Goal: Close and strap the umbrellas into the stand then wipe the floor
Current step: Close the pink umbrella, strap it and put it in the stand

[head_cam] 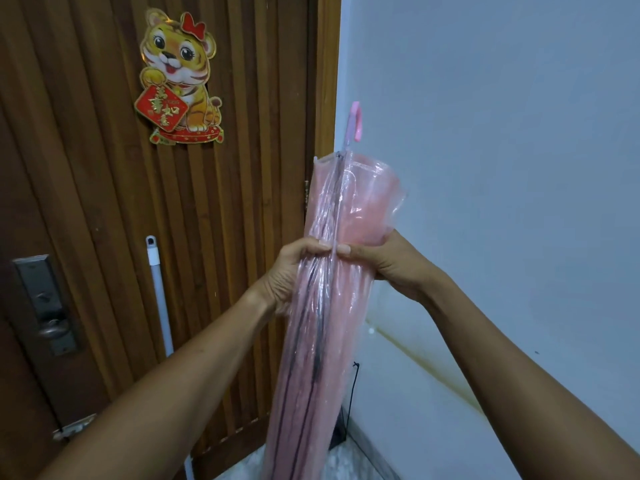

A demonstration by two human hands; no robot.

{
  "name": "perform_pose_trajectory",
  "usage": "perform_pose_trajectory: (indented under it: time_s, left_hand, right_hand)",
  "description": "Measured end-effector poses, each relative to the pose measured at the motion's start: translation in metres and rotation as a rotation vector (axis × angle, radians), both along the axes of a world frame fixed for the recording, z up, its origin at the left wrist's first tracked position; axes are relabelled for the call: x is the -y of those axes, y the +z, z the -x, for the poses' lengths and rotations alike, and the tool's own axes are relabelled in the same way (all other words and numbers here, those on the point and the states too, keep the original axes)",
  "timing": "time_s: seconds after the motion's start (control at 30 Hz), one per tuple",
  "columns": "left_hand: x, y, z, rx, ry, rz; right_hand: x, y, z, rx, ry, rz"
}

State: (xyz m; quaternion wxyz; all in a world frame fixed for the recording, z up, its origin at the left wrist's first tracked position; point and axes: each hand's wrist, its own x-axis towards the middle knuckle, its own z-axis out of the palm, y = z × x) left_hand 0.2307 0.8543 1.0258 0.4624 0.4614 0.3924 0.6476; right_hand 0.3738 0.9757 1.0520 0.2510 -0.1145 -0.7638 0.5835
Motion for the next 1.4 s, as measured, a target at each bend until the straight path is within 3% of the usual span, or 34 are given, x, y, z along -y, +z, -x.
perform_pose_trajectory:
  time_s: [0.13,0.27,0.37,0.47,0.63,0.83,1.0,1.2,1.33,1.4]
  left_hand:
    - [-0.009,-0.009,0.005,-0.057,-0.083,0.109]
    - [-0.013,-0.023,0.004,-0.311,0.116,0.170]
    - [-0.018,-0.029,-0.018,-0.457,0.250,0.099]
    - [-0.028,-0.037,-0.025,-0.427,0.443,0.018]
    - [-0.019,-0.038,-0.016,-0.368,0.423,0.096]
    - [-0.007,-0.028,-0.009,-0.215,0.367,0.102]
    - [0.004,-0.018,-0.008,-0.028,0.218,0.011]
    - [0.015,-0.002,-0.020,0.131,-0.096,0.048]
    - [0.011,0.004,-0.018,0.117,-0.323,0.081]
    - [0.010,0.004,-0.012,0.014,-0.357,0.118]
  right_hand:
    - [-0.003,0.004,0.000,-0.145,-0.122,-0.044]
    - [-0.009,-0.001,0.007,-0.171,-0.352,-0.091]
    - [-0.007,-0.007,0.013,-0.095,-0.353,-0.110]
    - [-0.004,0.004,0.010,0.056,-0.244,-0.222]
    - [-0.005,0.024,-0.011,0.272,-0.143,-0.422]
    - [-0.010,0.023,-0.021,0.331,-0.476,-0.603]
    - [-0.008,0.018,-0.029,0.108,-0.364,-0.426]
    - [-0.008,0.012,-0.024,0.118,-0.099,-0.128]
    - [-0.007,0.008,-0.021,-0.020,0.141,-0.001]
    - [-0.008,0.010,-0.021,-0.054,0.106,-0.029]
